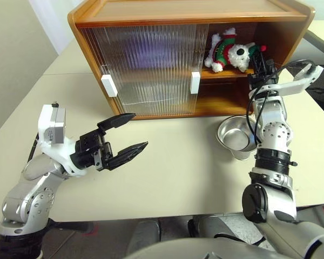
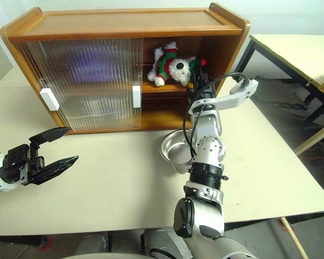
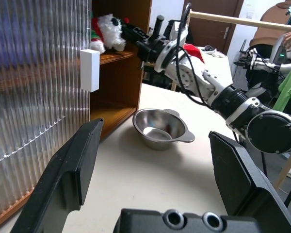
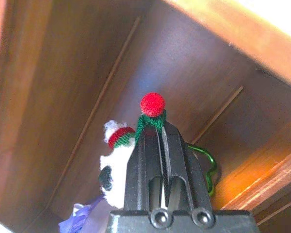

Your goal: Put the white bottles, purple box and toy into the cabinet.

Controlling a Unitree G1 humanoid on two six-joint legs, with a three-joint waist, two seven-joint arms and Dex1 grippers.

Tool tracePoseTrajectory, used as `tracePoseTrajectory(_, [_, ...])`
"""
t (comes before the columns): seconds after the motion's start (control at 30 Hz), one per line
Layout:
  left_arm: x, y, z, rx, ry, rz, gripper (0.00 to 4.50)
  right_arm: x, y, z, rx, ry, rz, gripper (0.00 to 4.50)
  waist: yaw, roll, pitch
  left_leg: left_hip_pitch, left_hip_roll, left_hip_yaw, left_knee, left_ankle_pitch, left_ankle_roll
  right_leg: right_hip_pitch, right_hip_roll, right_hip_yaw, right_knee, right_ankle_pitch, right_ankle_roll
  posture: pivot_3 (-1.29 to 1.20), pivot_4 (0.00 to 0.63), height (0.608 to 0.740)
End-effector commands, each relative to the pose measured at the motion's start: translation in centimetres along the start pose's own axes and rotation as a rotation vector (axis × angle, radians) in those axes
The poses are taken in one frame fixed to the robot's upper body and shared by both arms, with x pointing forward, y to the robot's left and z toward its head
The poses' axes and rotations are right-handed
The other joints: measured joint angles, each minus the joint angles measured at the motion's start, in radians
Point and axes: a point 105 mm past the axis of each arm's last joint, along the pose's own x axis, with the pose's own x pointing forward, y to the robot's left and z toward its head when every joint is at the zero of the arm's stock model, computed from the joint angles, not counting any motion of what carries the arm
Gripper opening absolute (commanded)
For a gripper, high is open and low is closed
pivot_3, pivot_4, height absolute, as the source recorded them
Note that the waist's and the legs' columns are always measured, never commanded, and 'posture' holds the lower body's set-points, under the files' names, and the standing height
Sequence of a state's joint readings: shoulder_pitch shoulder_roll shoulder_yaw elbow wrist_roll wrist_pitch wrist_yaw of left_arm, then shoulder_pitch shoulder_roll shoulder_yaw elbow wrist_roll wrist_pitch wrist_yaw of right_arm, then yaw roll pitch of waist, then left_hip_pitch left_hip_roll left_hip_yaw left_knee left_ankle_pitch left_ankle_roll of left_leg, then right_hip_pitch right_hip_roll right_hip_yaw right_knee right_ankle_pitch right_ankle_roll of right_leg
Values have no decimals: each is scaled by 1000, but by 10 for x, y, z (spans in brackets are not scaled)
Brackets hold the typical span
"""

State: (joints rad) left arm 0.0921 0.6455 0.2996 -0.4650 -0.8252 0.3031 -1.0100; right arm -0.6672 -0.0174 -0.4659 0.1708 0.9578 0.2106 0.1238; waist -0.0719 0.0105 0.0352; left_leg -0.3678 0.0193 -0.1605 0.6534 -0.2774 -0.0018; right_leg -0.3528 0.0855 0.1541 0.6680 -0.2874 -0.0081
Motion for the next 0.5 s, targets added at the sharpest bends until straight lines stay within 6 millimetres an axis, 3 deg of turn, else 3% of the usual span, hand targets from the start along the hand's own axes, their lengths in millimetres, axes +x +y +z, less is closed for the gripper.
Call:
tracePoseTrajectory(0.03, [1, -2, 2, 0, 6, -8, 4500, 9, 10, -8, -2, -9, 27, 36, 0, 0, 0, 0, 0, 0, 0, 0, 0, -1, 0, 0, 0, 0, 0, -57, 46, 740])
tracePoseTrajectory(0.3, [5, -3, 5, -5, 3, -16, 4500, 17, 11, -10, -23, -18, 18, 36, 3, 0, 0, 0, 2, 1, -4, 0, 0, -3, 0, 0, 0, 1, -2, -63, 46, 740])
tracePoseTrajectory(0.5, [9, -2, 8, -3, -5, -28, 4500, 15, 8, -3, -45, -24, 2, 2113, 1, 0, 0, 0, 3, 2, -7, 0, 0, -4, 1, 0, 0, 2, -3, -73, 50, 740])
